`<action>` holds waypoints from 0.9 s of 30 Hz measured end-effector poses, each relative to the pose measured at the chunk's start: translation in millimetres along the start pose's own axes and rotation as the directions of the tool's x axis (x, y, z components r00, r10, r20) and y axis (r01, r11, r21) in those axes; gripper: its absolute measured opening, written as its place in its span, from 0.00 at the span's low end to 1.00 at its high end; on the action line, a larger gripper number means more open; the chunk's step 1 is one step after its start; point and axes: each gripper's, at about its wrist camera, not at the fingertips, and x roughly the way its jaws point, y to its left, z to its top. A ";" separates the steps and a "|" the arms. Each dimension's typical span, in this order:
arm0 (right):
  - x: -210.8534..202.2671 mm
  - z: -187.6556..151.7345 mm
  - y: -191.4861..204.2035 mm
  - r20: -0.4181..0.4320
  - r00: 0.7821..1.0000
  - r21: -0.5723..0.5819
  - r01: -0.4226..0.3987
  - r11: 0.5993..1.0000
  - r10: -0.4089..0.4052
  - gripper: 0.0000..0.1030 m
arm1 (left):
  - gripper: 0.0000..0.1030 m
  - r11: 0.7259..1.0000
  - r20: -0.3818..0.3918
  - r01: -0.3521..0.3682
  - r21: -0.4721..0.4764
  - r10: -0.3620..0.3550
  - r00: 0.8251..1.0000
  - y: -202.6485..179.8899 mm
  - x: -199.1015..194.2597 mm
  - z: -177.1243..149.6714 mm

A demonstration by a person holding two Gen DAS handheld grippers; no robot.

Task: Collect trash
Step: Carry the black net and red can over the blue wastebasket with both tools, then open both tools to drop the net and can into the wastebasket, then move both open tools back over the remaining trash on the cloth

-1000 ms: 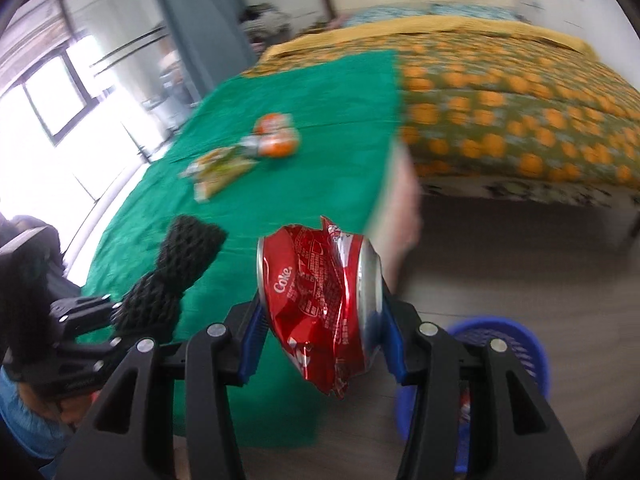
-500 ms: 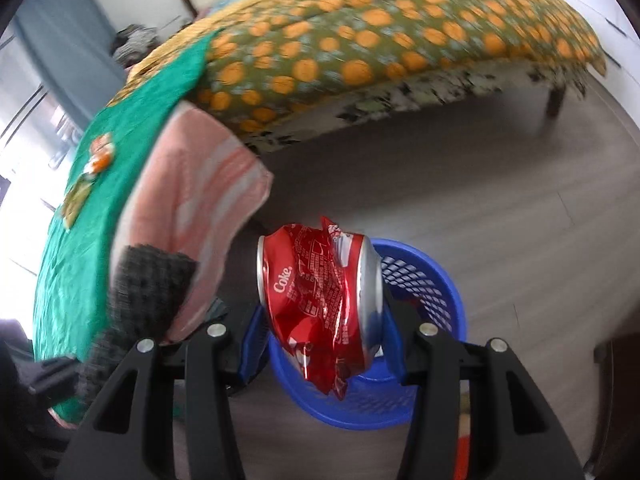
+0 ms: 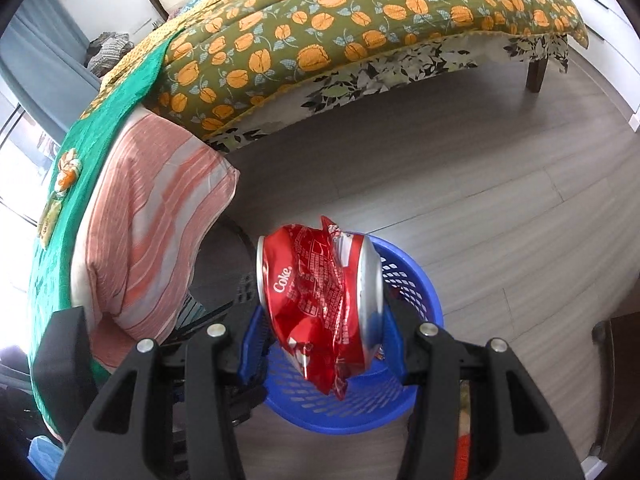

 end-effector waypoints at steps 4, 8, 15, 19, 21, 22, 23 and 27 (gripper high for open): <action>2.7 1.2 -4.4 -0.008 1.000 0.008 0.014 1.000 -0.014 0.47 | 0.28 1.000 -0.015 0.001 -0.012 -0.001 1.000 1.0 13.7 2.4; 5.5 1.7 -9.1 -0.018 1.000 0.026 0.025 0.999 -0.024 0.47 | 0.28 1.000 -0.026 -0.002 -0.011 0.002 1.000 0.7 23.2 3.2; 11.3 1.8 -19.6 -0.021 0.999 0.056 0.031 0.998 -0.030 0.57 | 0.48 0.999 -0.014 -0.050 0.009 0.050 0.999 -0.1 35.1 6.7; 3.5 4.1 -22.9 0.009 1.000 0.086 0.020 0.996 -0.021 0.67 | 0.66 0.999 -0.001 -0.048 -0.005 0.048 0.999 6.7 36.1 9.0; -3.1 7.0 -23.6 0.034 0.999 0.092 0.023 0.995 -0.026 0.67 | 0.69 0.999 0.004 -0.047 -0.005 0.047 0.999 7.2 30.6 6.5; -5.0 8.0 -23.7 0.042 0.999 0.094 0.026 0.995 -0.030 0.67 | 0.71 0.999 0.014 -0.054 -0.002 0.054 0.998 7.0 23.8 4.2; -8.4 10.1 -23.2 0.055 0.998 0.097 0.035 0.995 -0.040 0.67 | 0.71 0.998 0.026 -0.058 0.004 0.058 0.998 5.7 16.1 1.8; -17.4 15.2 -17.2 0.096 0.993 0.094 0.061 0.994 -0.070 0.74 | 0.72 0.997 0.092 -0.055 0.045 0.050 0.995 -3.7 -25.6 -10.1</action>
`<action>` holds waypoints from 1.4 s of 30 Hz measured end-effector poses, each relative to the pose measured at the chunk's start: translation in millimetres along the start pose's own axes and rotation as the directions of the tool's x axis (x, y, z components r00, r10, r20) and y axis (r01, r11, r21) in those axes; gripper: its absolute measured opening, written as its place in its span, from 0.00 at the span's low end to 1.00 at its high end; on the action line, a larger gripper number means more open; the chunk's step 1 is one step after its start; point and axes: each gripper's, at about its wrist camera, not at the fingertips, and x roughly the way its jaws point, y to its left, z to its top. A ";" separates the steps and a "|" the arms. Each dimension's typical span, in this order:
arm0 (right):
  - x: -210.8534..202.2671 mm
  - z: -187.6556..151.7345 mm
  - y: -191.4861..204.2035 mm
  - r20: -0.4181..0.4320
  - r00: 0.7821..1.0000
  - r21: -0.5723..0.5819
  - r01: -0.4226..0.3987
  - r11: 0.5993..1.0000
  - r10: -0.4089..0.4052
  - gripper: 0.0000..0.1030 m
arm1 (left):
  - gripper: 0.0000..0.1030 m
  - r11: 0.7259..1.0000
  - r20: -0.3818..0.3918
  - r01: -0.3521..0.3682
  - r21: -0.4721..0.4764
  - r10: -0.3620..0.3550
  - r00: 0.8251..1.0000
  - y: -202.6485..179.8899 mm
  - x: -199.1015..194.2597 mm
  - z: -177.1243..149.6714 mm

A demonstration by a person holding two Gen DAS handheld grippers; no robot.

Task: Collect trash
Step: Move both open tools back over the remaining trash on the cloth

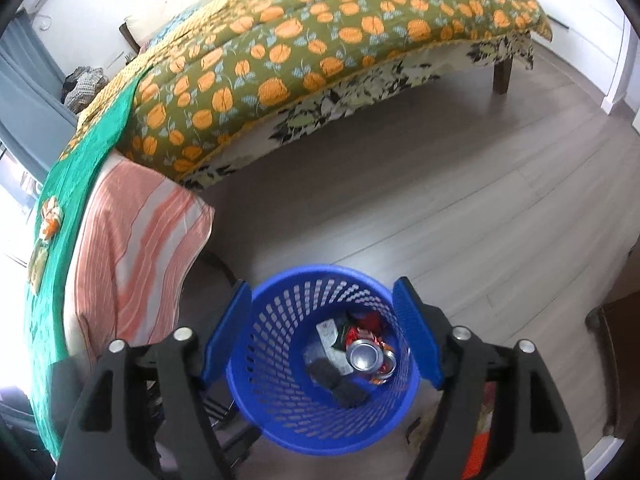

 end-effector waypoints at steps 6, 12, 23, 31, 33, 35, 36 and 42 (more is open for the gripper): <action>-20.3 -0.5 30.6 0.108 0.994 -0.085 0.018 0.996 -0.008 0.78 | 0.83 0.996 0.181 -0.076 0.047 0.067 0.981 4.3 -99.7 -15.4; -61.5 -15.0 77.7 0.281 0.957 -0.242 -0.004 0.970 0.074 0.78 | 0.87 0.962 0.289 -0.269 -0.056 0.273 0.917 53.8 -172.0 -30.9; -88.7 -72.7 167.2 0.394 0.894 -0.531 0.030 0.847 0.216 0.80 | 0.89 0.863 0.326 -0.461 -0.209 0.506 0.799 130.1 -227.9 -51.5; -69.2 -104.0 245.7 0.237 0.934 -0.573 -0.086 0.815 0.265 0.80 | 0.89 0.830 0.222 -0.460 -0.317 0.536 0.814 231.8 -231.2 -76.0; -64.5 -105.0 266.0 0.202 0.943 -0.565 -0.108 0.818 0.264 0.81 | 0.89 0.810 0.191 -0.475 -0.343 0.555 0.810 261.9 -234.3 -81.0; -54.9 -103.8 293.6 0.151 0.957 -0.561 -0.122 0.819 0.246 0.83 | 0.89 0.793 0.164 -0.493 -0.357 0.573 0.803 287.9 -239.6 -87.4; -48.0 -103.1 307.6 0.124 0.964 -0.557 -0.131 0.820 0.237 0.84 | 0.89 0.785 0.151 -0.503 -0.362 0.582 0.799 297.6 -241.1 -89.6; 10.9 -98.5 380.0 0.055 0.985 -0.586 -0.100 0.804 0.162 0.84 | 0.93 0.801 0.151 -0.438 -0.407 0.532 0.833 327.0 -247.9 -103.9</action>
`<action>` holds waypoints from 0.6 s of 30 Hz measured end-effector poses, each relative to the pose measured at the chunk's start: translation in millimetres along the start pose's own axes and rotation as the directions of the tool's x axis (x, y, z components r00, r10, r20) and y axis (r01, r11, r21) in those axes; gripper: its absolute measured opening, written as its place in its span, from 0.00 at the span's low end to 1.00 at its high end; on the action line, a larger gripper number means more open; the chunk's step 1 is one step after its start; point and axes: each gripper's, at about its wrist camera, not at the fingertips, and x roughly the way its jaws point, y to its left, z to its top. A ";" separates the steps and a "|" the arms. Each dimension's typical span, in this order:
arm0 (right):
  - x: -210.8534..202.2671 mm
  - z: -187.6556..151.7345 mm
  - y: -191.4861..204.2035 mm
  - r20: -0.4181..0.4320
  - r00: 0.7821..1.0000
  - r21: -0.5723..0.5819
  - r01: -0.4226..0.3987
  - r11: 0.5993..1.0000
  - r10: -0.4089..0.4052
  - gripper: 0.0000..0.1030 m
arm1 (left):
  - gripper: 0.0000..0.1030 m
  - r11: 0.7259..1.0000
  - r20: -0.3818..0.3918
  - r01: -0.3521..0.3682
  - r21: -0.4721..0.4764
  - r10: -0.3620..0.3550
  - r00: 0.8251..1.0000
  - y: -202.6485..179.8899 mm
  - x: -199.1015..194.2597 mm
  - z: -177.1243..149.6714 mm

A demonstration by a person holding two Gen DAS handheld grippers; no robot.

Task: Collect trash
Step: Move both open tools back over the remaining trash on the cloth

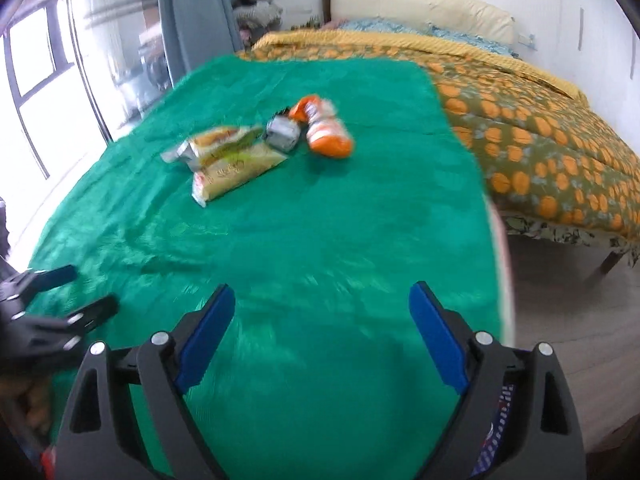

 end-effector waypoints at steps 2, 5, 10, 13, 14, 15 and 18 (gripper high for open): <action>17.2 3.6 6.6 -0.026 0.999 -0.019 0.019 1.000 -0.019 0.84 | 0.94 1.000 -0.001 -0.014 0.008 0.014 1.000 -3.4 -0.1 -1.1; 26.8 1.5 6.5 -0.056 0.998 -0.019 0.024 1.000 -0.025 0.86 | 0.95 1.000 -0.006 0.000 -0.005 0.000 1.000 -0.8 0.9 -1.0; 28.0 -0.8 3.8 -0.059 0.998 -0.005 0.012 1.000 -0.013 0.86 | 0.95 1.000 -0.007 -0.005 -0.003 0.005 1.000 -1.8 2.9 0.5; 27.7 -1.4 4.4 -0.060 0.998 -0.003 0.011 1.000 -0.011 0.87 | 0.96 1.000 -0.007 -0.005 -0.003 0.005 1.000 -1.6 3.1 0.5; 27.7 -1.4 4.5 -0.060 0.998 -0.004 0.012 1.000 -0.012 0.87 | 0.96 1.000 -0.007 -0.007 -0.005 0.007 1.000 -2.0 3.7 1.3; 27.6 -1.5 4.2 -0.060 0.998 -0.004 0.011 1.000 -0.011 0.87 | 0.96 1.000 -0.006 -0.013 -0.008 0.013 1.000 -2.5 3.7 1.6; 27.6 -0.9 3.7 -0.059 0.998 -0.003 0.011 1.000 -0.011 0.87 | 0.96 0.999 -0.019 -0.024 -0.021 0.023 1.000 -4.4 8.9 11.1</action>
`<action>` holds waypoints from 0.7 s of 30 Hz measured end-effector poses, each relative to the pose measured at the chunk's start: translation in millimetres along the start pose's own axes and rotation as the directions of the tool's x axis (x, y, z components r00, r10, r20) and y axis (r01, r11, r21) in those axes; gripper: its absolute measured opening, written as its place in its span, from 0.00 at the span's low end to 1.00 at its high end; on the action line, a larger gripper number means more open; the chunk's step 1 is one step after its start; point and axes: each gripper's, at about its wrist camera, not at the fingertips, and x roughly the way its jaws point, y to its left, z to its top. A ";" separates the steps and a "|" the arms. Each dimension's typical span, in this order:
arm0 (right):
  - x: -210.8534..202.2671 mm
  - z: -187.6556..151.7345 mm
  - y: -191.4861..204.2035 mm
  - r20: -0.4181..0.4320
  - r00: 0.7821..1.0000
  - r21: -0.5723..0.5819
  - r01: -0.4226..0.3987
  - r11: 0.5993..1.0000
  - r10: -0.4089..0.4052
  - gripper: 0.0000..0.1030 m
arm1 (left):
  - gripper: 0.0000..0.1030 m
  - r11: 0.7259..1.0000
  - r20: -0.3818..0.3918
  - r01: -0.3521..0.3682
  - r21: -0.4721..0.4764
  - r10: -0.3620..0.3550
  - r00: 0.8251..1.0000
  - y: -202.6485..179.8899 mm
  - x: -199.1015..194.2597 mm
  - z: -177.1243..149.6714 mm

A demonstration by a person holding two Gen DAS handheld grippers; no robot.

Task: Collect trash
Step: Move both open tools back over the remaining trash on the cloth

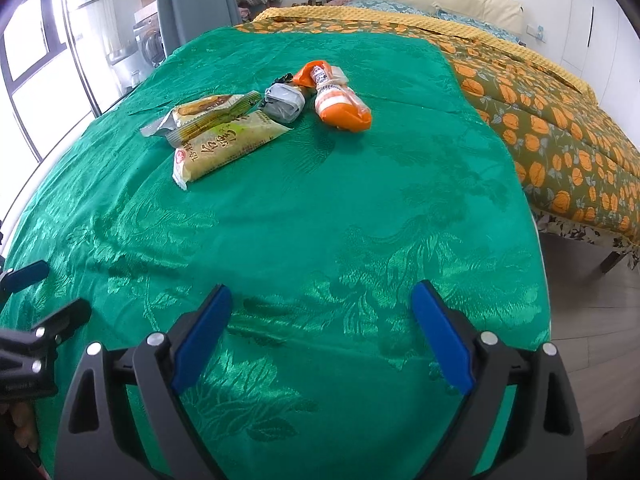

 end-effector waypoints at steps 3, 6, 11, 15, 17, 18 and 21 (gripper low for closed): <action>-0.1 0.0 -0.1 0.000 1.000 0.000 0.000 1.000 0.000 0.87 | 0.96 1.000 0.001 -0.009 -0.013 0.009 1.000 -3.6 12.0 15.8; -0.2 0.0 -0.4 0.000 1.000 0.000 0.000 1.000 0.000 0.87 | 0.96 0.999 0.003 -0.024 -0.029 0.024 1.000 -5.0 22.1 29.7; -0.4 -0.8 0.1 0.000 1.000 -0.001 0.001 1.000 -0.001 0.87 | 0.96 0.999 0.001 -0.030 -0.032 0.030 1.000 -5.2 30.9 41.1; 0.7 1.3 -1.5 0.000 1.000 0.000 0.000 1.000 0.000 0.87 | 0.96 0.999 0.002 -0.037 -0.033 0.037 0.999 -5.7 31.2 42.7; 0.7 0.9 -1.2 0.000 1.000 0.000 0.000 1.000 0.000 0.87 | 0.96 0.999 0.001 -0.024 -0.043 0.024 1.000 -3.9 31.9 43.4; 0.6 1.2 -1.6 0.000 1.000 0.000 0.000 1.000 0.000 0.87 | 0.96 0.999 0.001 -0.027 -0.040 0.027 1.000 -4.8 32.4 43.7; 0.9 1.2 -1.0 0.000 1.000 0.000 0.005 1.000 -0.005 0.87 | 0.96 0.999 0.002 -0.028 -0.040 0.028 1.000 -5.7 32.6 43.1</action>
